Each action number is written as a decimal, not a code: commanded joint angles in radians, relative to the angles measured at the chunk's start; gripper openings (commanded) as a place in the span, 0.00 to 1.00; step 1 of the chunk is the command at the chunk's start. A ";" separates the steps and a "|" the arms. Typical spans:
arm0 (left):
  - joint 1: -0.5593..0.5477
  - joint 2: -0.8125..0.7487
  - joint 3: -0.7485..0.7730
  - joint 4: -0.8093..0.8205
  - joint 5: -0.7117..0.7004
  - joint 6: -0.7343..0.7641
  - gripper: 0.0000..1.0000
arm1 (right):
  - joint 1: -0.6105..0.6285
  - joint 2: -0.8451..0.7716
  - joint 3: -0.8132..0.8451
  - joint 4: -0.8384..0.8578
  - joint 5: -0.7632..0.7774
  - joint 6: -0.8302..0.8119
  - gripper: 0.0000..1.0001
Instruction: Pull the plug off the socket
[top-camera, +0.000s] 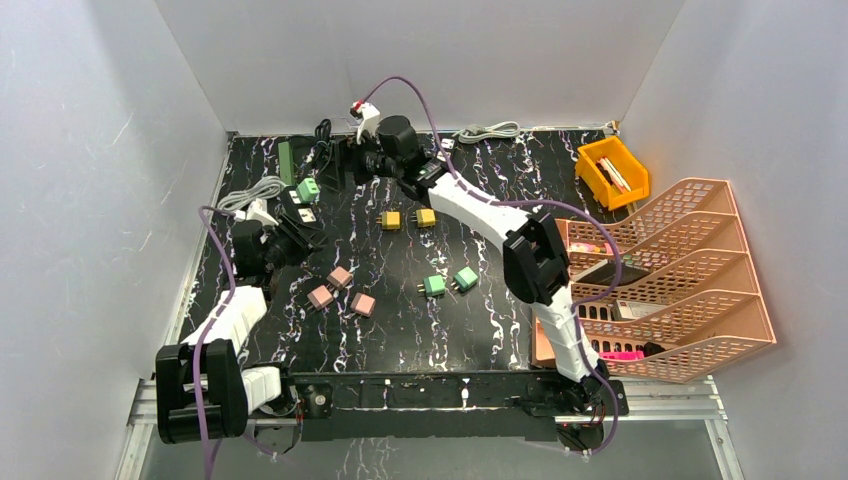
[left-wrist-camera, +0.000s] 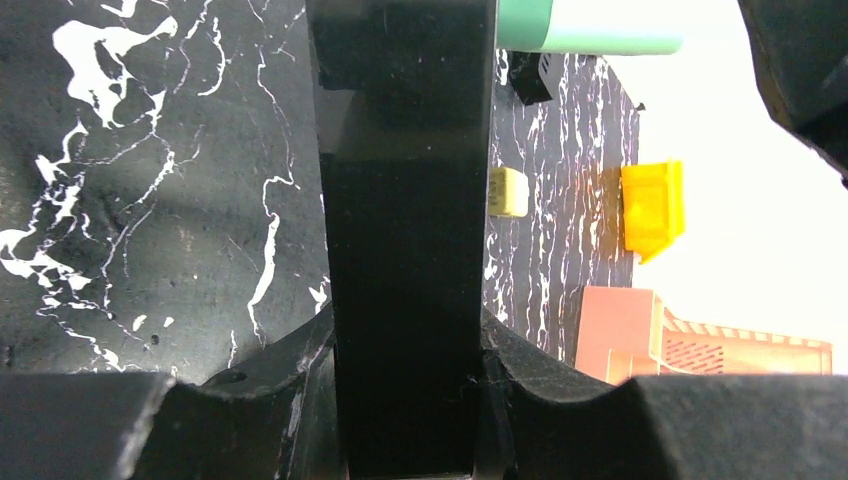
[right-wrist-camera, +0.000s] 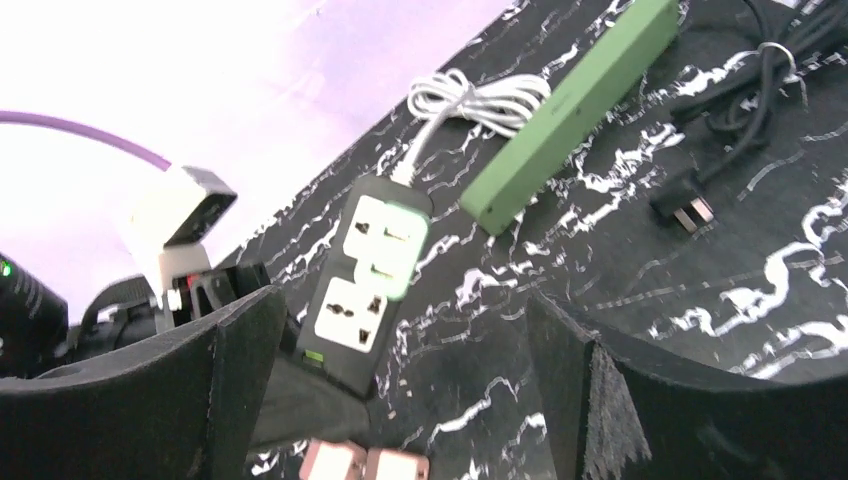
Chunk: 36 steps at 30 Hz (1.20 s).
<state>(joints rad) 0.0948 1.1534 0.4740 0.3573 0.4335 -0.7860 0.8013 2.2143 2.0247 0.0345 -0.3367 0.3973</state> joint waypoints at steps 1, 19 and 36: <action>-0.032 -0.046 0.032 0.054 0.019 0.045 0.00 | 0.023 0.102 0.114 0.067 -0.035 0.090 0.98; -0.090 -0.049 0.036 0.059 0.014 0.078 0.00 | 0.029 0.266 0.300 0.080 -0.113 0.184 0.52; -0.068 -0.031 0.037 -0.054 -0.097 0.037 0.00 | -0.032 0.151 0.149 0.247 -0.346 0.336 0.00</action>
<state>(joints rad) 0.0044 1.1500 0.4740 0.3061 0.3710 -0.7158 0.8246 2.4489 2.2215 0.0635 -0.4229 0.5800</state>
